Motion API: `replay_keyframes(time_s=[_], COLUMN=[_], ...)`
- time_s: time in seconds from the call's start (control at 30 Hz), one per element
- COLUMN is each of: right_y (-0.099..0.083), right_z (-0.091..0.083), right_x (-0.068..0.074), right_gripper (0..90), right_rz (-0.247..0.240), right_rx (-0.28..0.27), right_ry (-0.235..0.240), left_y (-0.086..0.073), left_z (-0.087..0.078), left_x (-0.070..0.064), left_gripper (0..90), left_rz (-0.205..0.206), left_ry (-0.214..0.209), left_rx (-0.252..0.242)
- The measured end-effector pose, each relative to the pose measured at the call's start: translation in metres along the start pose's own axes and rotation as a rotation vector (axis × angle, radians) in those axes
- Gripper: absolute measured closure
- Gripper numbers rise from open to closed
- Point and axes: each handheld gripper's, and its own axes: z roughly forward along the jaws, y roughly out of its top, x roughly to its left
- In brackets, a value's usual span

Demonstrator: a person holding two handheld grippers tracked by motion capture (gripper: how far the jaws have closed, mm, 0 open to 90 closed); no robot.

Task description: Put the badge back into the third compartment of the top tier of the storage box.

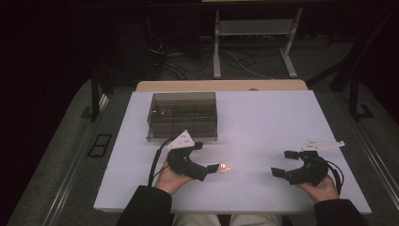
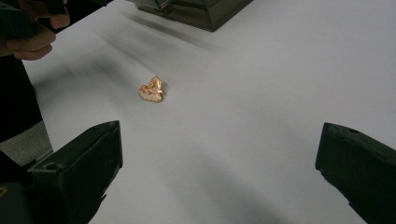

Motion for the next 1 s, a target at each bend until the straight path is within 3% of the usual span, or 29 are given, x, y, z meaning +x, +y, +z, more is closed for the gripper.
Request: replay_keyframes(time_s=[1.0], right_y=[0.000], right_z=[0.004], right_x=[0.000], right_gripper=[0.1], right_rz=[-0.012], right_rx=[0.028], right_ry=[0.005], left_y=[-0.006], left_z=[0.037], left_x=[-0.006], left_gripper=[0.0], left_rz=[0.022], left_ry=[-0.053], left_rx=[0.083])
